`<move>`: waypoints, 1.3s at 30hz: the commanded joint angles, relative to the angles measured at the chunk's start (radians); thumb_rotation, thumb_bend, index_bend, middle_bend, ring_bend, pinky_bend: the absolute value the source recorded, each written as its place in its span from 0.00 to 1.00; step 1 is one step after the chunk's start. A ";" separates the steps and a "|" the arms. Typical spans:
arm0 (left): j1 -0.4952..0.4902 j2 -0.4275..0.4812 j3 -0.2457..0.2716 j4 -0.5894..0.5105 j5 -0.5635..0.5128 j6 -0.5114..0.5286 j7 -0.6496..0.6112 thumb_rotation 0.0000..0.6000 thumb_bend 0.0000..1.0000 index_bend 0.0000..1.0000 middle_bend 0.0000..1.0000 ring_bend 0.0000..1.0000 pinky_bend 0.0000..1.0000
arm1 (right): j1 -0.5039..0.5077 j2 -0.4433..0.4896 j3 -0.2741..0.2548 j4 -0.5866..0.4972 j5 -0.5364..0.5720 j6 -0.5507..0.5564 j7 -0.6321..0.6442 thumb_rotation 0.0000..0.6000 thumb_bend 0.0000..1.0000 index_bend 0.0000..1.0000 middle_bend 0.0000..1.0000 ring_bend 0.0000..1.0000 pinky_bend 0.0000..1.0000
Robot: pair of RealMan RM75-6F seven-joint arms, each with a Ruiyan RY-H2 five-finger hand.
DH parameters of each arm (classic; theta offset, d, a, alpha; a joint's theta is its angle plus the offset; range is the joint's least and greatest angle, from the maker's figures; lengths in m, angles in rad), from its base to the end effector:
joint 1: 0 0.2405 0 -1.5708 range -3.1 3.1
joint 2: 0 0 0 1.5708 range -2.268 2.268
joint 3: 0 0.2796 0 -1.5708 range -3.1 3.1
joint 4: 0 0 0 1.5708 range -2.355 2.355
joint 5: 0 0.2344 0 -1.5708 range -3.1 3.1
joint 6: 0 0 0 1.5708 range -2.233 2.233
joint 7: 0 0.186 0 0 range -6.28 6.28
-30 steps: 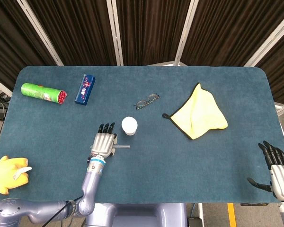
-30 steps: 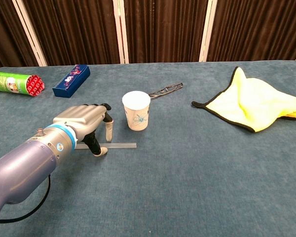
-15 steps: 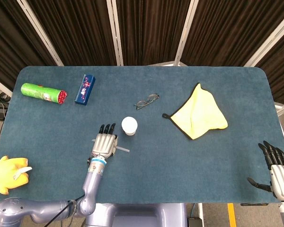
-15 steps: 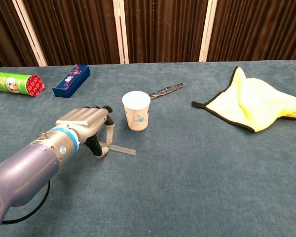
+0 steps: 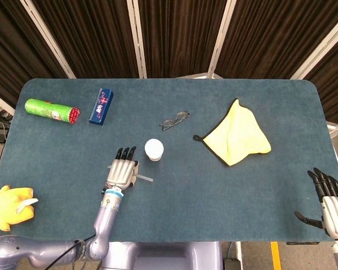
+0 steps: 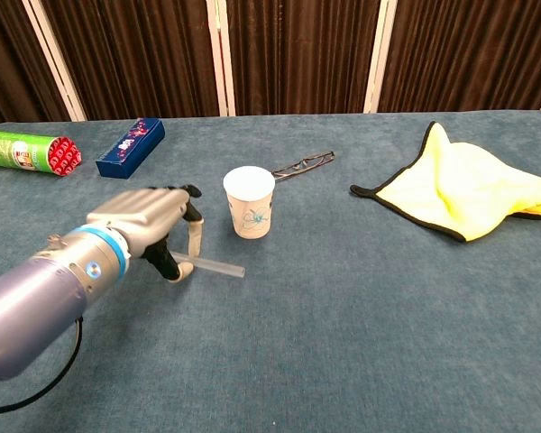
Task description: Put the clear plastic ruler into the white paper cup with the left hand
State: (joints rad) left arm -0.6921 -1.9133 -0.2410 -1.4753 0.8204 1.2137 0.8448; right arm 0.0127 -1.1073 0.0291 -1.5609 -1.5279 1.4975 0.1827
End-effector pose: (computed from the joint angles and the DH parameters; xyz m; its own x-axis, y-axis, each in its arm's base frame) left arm -0.1225 0.3512 -0.1363 0.4681 0.2889 0.8351 0.8836 -0.1667 -0.4376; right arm -0.3653 -0.1971 0.1533 0.2839 -0.0319 0.9583 -0.9578 0.0383 0.2850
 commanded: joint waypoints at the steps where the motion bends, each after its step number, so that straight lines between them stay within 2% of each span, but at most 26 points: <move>1: 0.020 0.066 -0.008 -0.092 0.036 0.031 -0.030 1.00 0.41 0.57 0.00 0.00 0.00 | -0.001 -0.001 0.000 0.000 0.000 0.002 -0.003 1.00 0.08 0.00 0.00 0.00 0.00; 6: 0.041 0.135 -0.066 -0.217 0.034 0.044 -0.107 1.00 0.41 0.58 0.00 0.00 0.00 | -0.003 -0.003 0.000 -0.001 0.000 0.006 -0.008 1.00 0.08 0.00 0.00 0.00 0.00; 11: 0.055 0.177 -0.171 -0.335 -0.014 0.019 -0.255 1.00 0.41 0.58 0.00 0.00 0.00 | -0.003 -0.004 0.000 -0.001 0.000 0.007 -0.011 1.00 0.08 0.00 0.00 0.00 0.00; 17: 0.049 0.184 -0.287 -0.402 -0.099 -0.064 -0.444 1.00 0.41 0.58 0.00 0.00 0.00 | -0.002 -0.003 0.000 -0.001 0.000 0.004 -0.006 1.00 0.08 0.00 0.00 0.00 0.00; 24: 0.024 0.170 -0.361 -0.362 -0.140 -0.202 -0.659 1.00 0.41 0.57 0.00 0.00 0.00 | 0.001 0.000 0.000 0.000 0.001 -0.001 0.001 1.00 0.08 0.00 0.00 0.00 0.00; 39: -0.031 0.097 -0.404 -0.141 -0.073 -0.293 -0.930 1.00 0.41 0.58 0.00 0.00 0.00 | 0.007 0.005 0.003 -0.008 0.010 -0.015 0.001 1.00 0.08 0.00 0.00 0.00 0.00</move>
State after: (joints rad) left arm -0.7125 -1.8019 -0.6357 -1.6482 0.7359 0.9367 -0.0494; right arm 0.0194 -1.1025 0.0320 -1.5688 -1.5184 1.4834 0.1840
